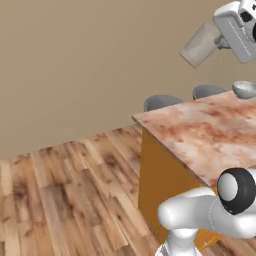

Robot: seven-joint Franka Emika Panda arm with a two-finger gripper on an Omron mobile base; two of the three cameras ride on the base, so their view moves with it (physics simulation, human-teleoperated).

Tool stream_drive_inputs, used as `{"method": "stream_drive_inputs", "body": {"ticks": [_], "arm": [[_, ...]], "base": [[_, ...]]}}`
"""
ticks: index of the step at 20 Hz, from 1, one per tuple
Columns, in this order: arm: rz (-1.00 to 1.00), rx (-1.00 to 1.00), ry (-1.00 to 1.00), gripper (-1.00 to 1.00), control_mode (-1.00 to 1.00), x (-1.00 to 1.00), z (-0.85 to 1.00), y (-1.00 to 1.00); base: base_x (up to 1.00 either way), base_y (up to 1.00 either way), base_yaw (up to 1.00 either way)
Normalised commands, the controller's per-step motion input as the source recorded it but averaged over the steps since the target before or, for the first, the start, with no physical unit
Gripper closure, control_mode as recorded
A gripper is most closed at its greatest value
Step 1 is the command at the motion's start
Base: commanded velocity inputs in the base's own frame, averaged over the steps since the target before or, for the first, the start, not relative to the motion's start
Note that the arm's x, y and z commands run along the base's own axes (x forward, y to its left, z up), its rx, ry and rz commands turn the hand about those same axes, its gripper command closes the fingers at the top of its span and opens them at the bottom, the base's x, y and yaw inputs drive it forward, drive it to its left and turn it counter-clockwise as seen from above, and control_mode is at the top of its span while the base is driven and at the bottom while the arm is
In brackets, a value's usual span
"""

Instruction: There is a bowl on the dining counter. Grab a lemon wedge from the fridge and place it in the bowl. Then get the liquor bottle and glass cup from the cabinet and place them next to the bowl.

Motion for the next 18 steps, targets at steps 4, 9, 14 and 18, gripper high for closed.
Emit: {"method": "stream_drive_inputs", "body": {"ticks": [4, 9, 14, 18], "arm": [[0.0, 0.0, 0.0, 1.0, 1.0, 0.0, 0.0, 0.0], [0.0, 0.0, 0.0, 1.0, 1.0, 0.0, 0.0, 0.0], [0.0, 0.0, 0.0, 1.0, 1.0, 0.0, 0.0, 0.0], [0.0, 0.0, 0.0, 1.0, 1.0, 0.0, 0.0, 0.0]], "base": [[0.8, 0.7, -0.38], [0.49, 0.86, -0.35], [0.28, 1.0, -0.37], [0.24, 1.0, -0.38]]}}
